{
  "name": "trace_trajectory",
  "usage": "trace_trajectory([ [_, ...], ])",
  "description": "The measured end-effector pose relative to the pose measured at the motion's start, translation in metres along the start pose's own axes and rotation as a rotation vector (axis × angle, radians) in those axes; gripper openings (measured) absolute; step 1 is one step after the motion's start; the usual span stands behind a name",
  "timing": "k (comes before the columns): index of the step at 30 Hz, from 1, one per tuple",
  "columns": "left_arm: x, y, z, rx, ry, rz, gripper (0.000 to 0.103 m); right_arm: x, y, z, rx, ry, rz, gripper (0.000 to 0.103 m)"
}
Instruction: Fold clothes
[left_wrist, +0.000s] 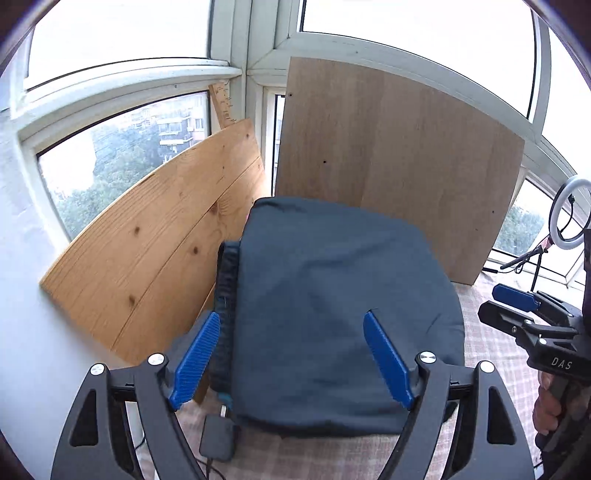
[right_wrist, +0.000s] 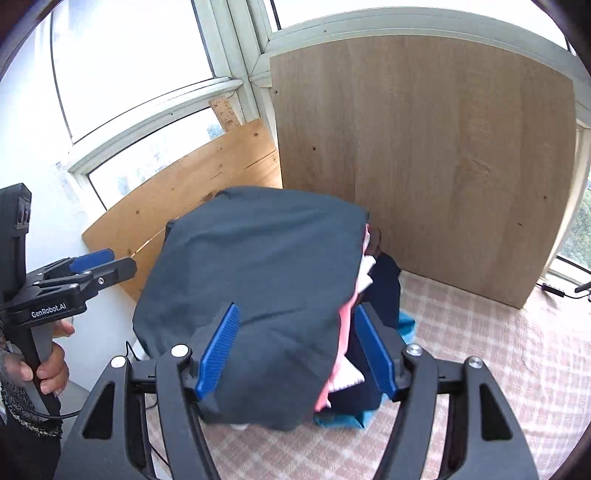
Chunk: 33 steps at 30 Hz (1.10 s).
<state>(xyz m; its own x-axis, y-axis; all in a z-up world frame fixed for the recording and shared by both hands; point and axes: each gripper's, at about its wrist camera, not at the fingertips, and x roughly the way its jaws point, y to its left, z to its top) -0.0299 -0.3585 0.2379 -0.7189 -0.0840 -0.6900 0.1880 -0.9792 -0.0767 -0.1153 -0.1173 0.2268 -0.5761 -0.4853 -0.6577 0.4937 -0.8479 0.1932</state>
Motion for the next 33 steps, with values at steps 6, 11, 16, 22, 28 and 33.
trace_trajectory([
  [6, -0.064, -0.024, -0.047, -0.063, -0.023, 0.154, 0.079, -0.058, 0.009, -0.050, -0.117, -0.060, -0.123, 0.065],
  [11, -0.105, -0.041, -0.094, -0.245, -0.019, 0.100, 0.079, -0.087, -0.005, -0.091, -0.171, -0.056, -0.156, 0.066],
  [16, -0.121, -0.081, -0.130, -0.259, 0.013, 0.160, 0.079, -0.104, -0.028, -0.129, -0.228, 0.027, -0.139, 0.066],
  [22, -0.150, -0.128, -0.171, -0.328, 0.020, 0.167, 0.079, -0.139, -0.056, -0.166, -0.292, 0.047, -0.108, 0.066],
  [28, -0.171, -0.174, -0.199, -0.341, 0.020, 0.219, 0.079, -0.167, -0.087, -0.192, -0.300, 0.048, -0.060, 0.066],
  [33, -0.179, -0.204, -0.207, -0.327, 0.025, 0.226, 0.079, -0.187, -0.109, -0.203, -0.302, 0.036, -0.054, 0.066],
])
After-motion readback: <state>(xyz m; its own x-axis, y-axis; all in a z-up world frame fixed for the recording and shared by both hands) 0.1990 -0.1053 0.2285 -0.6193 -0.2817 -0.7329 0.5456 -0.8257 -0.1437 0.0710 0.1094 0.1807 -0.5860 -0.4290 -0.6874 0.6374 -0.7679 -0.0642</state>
